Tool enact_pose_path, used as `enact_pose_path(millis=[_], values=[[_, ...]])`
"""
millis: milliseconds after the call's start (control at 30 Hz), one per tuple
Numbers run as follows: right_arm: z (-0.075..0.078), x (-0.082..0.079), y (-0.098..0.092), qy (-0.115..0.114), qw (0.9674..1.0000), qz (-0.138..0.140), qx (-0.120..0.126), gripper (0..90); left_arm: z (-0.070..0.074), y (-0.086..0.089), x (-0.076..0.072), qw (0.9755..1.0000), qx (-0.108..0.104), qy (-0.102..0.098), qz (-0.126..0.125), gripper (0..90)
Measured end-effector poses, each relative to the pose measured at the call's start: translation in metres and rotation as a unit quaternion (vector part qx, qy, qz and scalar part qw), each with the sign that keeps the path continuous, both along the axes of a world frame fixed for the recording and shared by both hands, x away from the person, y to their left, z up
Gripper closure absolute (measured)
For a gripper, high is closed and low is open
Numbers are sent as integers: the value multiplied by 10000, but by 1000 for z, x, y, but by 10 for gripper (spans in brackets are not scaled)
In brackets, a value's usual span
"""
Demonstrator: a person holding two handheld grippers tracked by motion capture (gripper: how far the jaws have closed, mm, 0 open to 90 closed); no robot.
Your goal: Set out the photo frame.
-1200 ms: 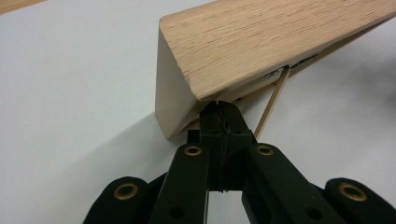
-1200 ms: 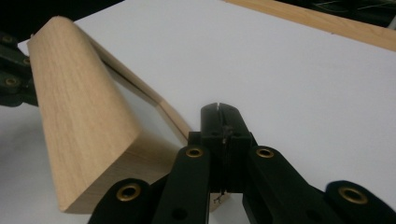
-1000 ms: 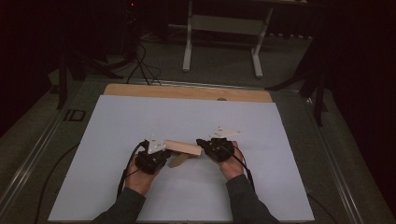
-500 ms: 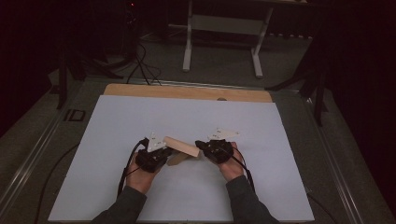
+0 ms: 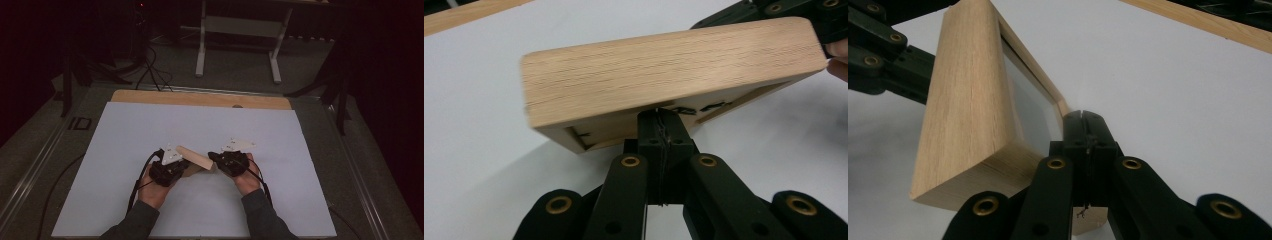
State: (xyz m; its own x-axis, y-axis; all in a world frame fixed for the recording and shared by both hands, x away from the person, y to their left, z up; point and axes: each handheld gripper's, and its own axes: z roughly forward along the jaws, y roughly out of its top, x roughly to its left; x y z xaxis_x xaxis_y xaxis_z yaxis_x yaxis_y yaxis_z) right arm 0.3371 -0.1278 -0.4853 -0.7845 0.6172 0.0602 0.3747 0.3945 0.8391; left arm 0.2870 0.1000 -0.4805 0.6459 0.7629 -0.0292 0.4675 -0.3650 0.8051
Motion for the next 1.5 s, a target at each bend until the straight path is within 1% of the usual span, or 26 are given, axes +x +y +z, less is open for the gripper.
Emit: enact_pose_path(millis=[267,333,367,433,533,600,633,700,800,967,1067,1300,1500], values=[[0,-3,1,3,10000,34,11,897,-3,-5,0,10000,24,23,-75,893],[0,-3,2,1,10000,39,7,897,-4,-7,0,9999,82,24,-150,893],[0,-3,2,-2,10000,48,1,897,-4,-9,0,9998,63,22,-164,893],[0,-4,2,-3,10000,46,-6,897,-5,-10,0,9998,89,28,-202,892],[0,-5,2,3,10000,48,-5,897,-6,-11,0,9998,71,32,-196,893],[0,-6,2,20,10000,46,10,897,-6,-11,1,9997,96,41,-211,893],[1,-7,2,25,10000,45,15,897,-6,-11,2,9998,57,43,-199,893],[1,-10,1,19,10000,51,14,897,-6,-10,3,9997,61,58,-208,893],[3,-14,-2,15,10000,31,20,897,-6,-11,4,9998,49,61,-176,893],[4,-19,-3,-8,10000,48,-42,897,-6,-9,7,9998,55,82,-152,893],[4,-20,-2,-17,9999,76,-85,897,-7,-9,8,9999,30,81,-98,894],[2,-23,5,-31,9997,175,-149,897,-6,-8,15,9999,78,62,13,894],[1,-25,10,-32,9995,258,-196,897,-8,-8,21,9999,-46,106,99,895]])
